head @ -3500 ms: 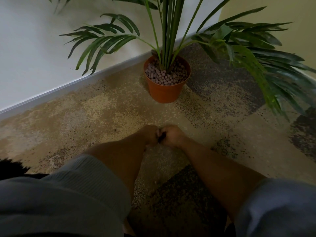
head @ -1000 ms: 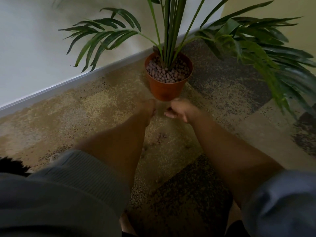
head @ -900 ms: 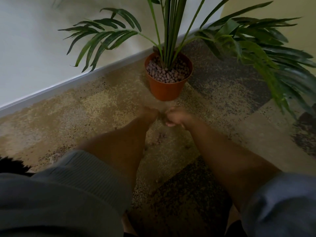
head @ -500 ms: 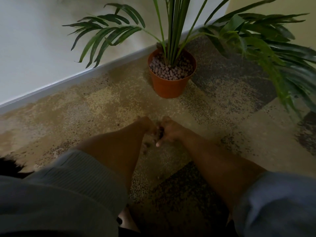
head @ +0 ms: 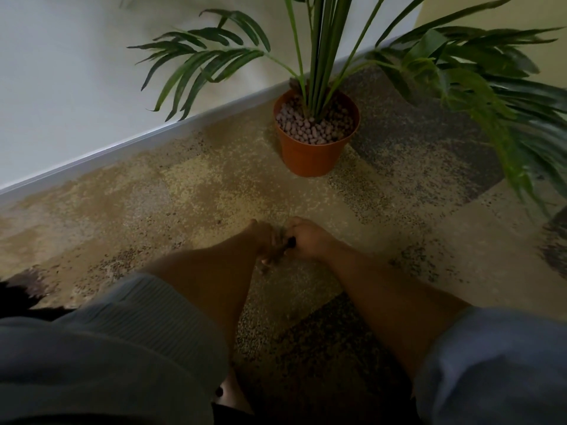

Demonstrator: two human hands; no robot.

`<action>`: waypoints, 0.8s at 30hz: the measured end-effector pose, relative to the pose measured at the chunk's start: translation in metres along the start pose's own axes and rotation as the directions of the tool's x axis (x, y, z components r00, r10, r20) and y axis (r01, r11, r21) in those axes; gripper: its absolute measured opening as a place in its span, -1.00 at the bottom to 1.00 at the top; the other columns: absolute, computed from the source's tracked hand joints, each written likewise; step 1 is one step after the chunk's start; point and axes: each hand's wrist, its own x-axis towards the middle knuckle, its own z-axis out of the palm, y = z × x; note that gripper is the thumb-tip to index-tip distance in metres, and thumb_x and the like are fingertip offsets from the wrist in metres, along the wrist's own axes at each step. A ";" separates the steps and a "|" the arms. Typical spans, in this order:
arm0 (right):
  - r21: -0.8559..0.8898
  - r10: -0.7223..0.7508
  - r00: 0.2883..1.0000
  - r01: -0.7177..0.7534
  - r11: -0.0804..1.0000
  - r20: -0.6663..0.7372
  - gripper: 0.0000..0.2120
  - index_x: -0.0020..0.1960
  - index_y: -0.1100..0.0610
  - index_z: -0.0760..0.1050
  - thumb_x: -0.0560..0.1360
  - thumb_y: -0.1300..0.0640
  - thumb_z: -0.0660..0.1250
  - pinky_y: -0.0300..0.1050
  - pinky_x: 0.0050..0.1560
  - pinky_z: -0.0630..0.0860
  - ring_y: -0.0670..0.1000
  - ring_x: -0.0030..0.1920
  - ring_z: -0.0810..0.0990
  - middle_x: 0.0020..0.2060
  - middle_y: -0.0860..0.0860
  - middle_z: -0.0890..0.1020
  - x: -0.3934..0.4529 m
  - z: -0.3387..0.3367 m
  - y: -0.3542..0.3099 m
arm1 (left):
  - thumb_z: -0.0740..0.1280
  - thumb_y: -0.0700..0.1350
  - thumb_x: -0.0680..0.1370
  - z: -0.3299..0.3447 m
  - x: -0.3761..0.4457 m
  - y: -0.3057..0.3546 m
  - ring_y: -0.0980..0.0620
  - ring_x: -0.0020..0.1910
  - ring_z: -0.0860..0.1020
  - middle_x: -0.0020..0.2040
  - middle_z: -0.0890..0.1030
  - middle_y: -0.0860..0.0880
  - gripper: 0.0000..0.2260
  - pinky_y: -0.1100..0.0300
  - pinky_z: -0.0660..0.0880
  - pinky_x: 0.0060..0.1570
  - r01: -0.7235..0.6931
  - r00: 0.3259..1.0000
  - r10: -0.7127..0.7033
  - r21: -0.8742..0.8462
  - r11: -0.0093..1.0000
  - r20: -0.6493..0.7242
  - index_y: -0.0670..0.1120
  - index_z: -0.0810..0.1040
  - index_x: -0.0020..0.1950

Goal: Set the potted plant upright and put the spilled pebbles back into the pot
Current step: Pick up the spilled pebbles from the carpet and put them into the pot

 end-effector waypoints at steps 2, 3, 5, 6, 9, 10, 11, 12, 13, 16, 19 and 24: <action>-0.002 0.035 0.999 -0.035 0.999 -0.016 -0.74 0.09 0.11 0.63 0.43 0.06 0.45 -0.09 0.15 0.47 0.10 0.17 0.51 0.16 0.11 0.49 0.000 -0.001 -0.003 | 0.41 -0.11 0.50 0.002 -0.001 -0.001 -0.09 0.32 0.44 0.30 0.51 -0.12 -0.66 0.19 0.34 0.16 -0.035 0.999 0.035 0.005 0.999 -0.034 -0.11 0.56 0.26; 0.006 0.061 0.998 -0.060 0.998 -0.024 -0.73 0.11 0.11 0.62 0.43 0.07 0.44 -0.09 0.15 0.48 0.11 0.17 0.52 0.18 0.12 0.49 0.001 -0.001 -0.005 | 0.39 -0.08 0.51 0.002 -0.002 0.000 -0.06 0.31 0.45 0.26 0.56 -0.09 -0.72 0.21 0.33 0.18 -0.050 0.998 0.050 0.001 0.999 -0.047 -0.11 0.60 0.21; 0.009 0.104 0.994 -0.104 0.995 -0.029 -0.70 0.18 0.10 0.60 0.46 0.08 0.42 -0.07 0.20 0.46 0.11 0.22 0.50 0.25 0.13 0.46 0.001 -0.003 -0.007 | 0.36 -0.05 0.53 0.001 -0.004 0.002 -0.04 0.26 0.51 0.21 0.61 -0.08 -0.79 0.22 0.35 0.21 -0.049 0.998 0.048 -0.009 0.999 -0.046 -0.11 0.63 0.10; -0.004 0.120 0.992 -0.120 0.993 -0.027 -0.68 0.21 0.10 0.59 0.48 0.08 0.40 -0.07 0.25 0.44 0.12 0.27 0.47 0.30 0.15 0.43 0.001 -0.004 -0.008 | 0.36 -0.06 0.53 0.001 -0.002 0.002 -0.04 0.23 0.53 0.19 0.62 -0.09 -0.79 0.23 0.37 0.17 -0.039 0.999 0.039 -0.004 0.999 -0.038 -0.11 0.64 0.09; 0.005 0.177 0.983 -0.177 0.984 -0.040 -0.71 0.23 0.10 0.59 0.51 0.10 0.36 -0.05 0.28 0.45 0.13 0.29 0.47 0.34 0.15 0.43 0.000 -0.005 -0.010 | 0.39 -0.12 0.48 0.001 0.002 0.002 -0.06 0.16 0.56 0.13 0.63 -0.11 -0.78 0.22 0.47 0.04 -0.011 1.000 0.011 -0.005 1.000 -0.009 -0.15 0.66 0.08; 0.024 0.196 0.979 -0.195 0.980 -0.056 -0.74 0.19 0.11 0.61 0.51 0.11 0.35 -0.05 0.24 0.48 0.12 0.24 0.51 0.30 0.14 0.48 -0.001 -0.005 -0.010 | 0.39 -0.14 0.47 0.001 0.003 0.002 -0.06 0.14 0.58 0.11 0.64 -0.11 -0.79 0.21 0.49 0.00 -0.007 1.000 0.007 -0.006 1.000 0.008 -0.15 0.67 0.07; 0.050 0.210 0.975 -0.207 0.977 -0.075 -0.76 0.15 0.12 0.62 0.51 0.12 0.36 -0.06 0.21 0.50 0.11 0.20 0.54 0.23 0.13 0.53 -0.002 -0.005 -0.009 | 0.38 -0.15 0.46 0.000 0.004 0.002 -0.06 0.10 0.59 0.06 0.64 -0.11 -0.81 0.21 0.50 -0.06 -0.004 1.000 0.004 -0.002 1.000 0.020 -0.16 0.67 0.03; 0.086 0.220 0.971 -0.212 0.973 -0.092 -0.79 0.10 0.15 0.64 0.50 0.13 0.37 -0.06 0.17 0.53 0.11 0.15 0.56 0.17 0.14 0.58 -0.003 -0.005 -0.008 | 0.37 -0.17 0.46 0.000 0.005 0.001 -0.05 0.03 0.60 -0.02 0.64 -0.10 -0.86 0.22 0.50 -0.16 0.003 1.000 -0.003 -0.004 1.000 0.023 -0.16 0.66 -0.05; 0.138 0.230 0.967 -0.214 0.967 -0.107 -0.81 0.05 0.18 0.65 0.48 0.15 0.38 -0.06 0.14 0.56 0.11 0.12 0.58 0.10 0.14 0.61 -0.003 -0.005 -0.006 | 0.36 -0.17 0.46 -0.001 0.007 0.001 -0.03 -0.08 0.60 -0.12 0.61 -0.08 -0.92 0.25 0.48 -0.28 0.014 1.000 -0.013 -0.031 0.999 0.028 -0.15 0.63 -0.15; 0.481 0.390 0.916 -0.300 0.824 -0.097 -0.89 -0.04 0.16 0.64 0.44 0.21 0.40 -0.04 0.04 0.63 0.07 -0.05 0.66 -0.08 0.08 0.67 -0.003 -0.009 0.001 | 0.36 -0.08 0.48 -0.002 0.010 0.004 0.01 -0.28 0.52 -0.25 0.55 -0.07 -0.82 0.24 0.39 -0.41 0.040 0.999 -0.038 -0.063 0.997 0.021 -0.12 0.52 -0.30; 0.836 0.554 0.827 -0.370 0.405 0.097 -0.90 -0.09 0.15 0.57 0.47 0.32 0.35 -0.04 -0.02 0.67 0.00 -0.22 0.63 -0.16 0.04 0.60 -0.002 -0.015 0.005 | 0.35 -0.04 0.47 -0.002 0.012 0.007 -0.02 -0.23 0.57 -0.23 0.59 -0.08 -0.85 0.25 0.39 -0.42 0.039 0.999 -0.039 -0.104 0.994 0.004 -0.10 0.60 -0.22; 0.939 0.492 0.805 -0.334 -0.088 0.332 -0.86 -0.12 0.21 0.46 0.46 0.42 0.24 -0.27 -0.35 0.59 -0.05 -0.27 0.48 -0.21 0.07 0.47 -0.009 -0.020 0.011 | 0.35 -0.11 0.43 -0.002 0.016 0.010 0.07 -0.45 0.48 -0.40 0.52 -0.02 -0.80 0.26 0.39 -0.51 0.065 0.998 -0.064 -0.100 0.993 0.015 -0.09 0.51 -0.40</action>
